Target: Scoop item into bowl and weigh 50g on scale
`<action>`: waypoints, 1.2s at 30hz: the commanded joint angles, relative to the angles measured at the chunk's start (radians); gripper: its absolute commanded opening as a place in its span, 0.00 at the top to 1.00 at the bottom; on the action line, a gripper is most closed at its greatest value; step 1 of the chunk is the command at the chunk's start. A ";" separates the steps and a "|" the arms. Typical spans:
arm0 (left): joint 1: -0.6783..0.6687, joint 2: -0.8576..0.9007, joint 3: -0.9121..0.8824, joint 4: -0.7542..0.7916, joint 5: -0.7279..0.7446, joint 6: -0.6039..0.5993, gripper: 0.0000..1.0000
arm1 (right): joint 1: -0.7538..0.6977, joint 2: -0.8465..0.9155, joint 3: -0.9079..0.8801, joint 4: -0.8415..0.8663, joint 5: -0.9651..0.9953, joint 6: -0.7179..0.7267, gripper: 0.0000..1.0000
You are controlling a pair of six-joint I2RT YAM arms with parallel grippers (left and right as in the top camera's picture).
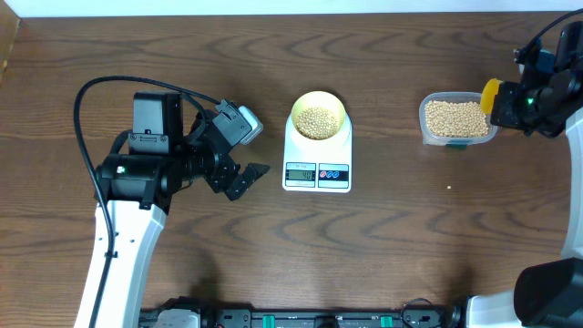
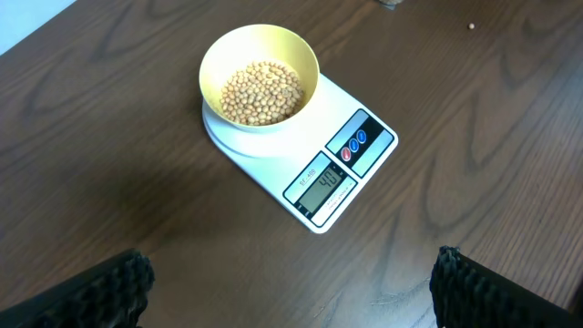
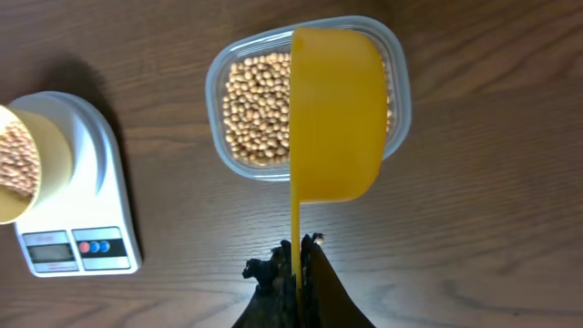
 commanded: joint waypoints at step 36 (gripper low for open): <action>0.004 0.000 0.015 0.000 0.009 -0.012 0.01 | 0.000 -0.021 0.025 -0.005 0.084 -0.122 0.99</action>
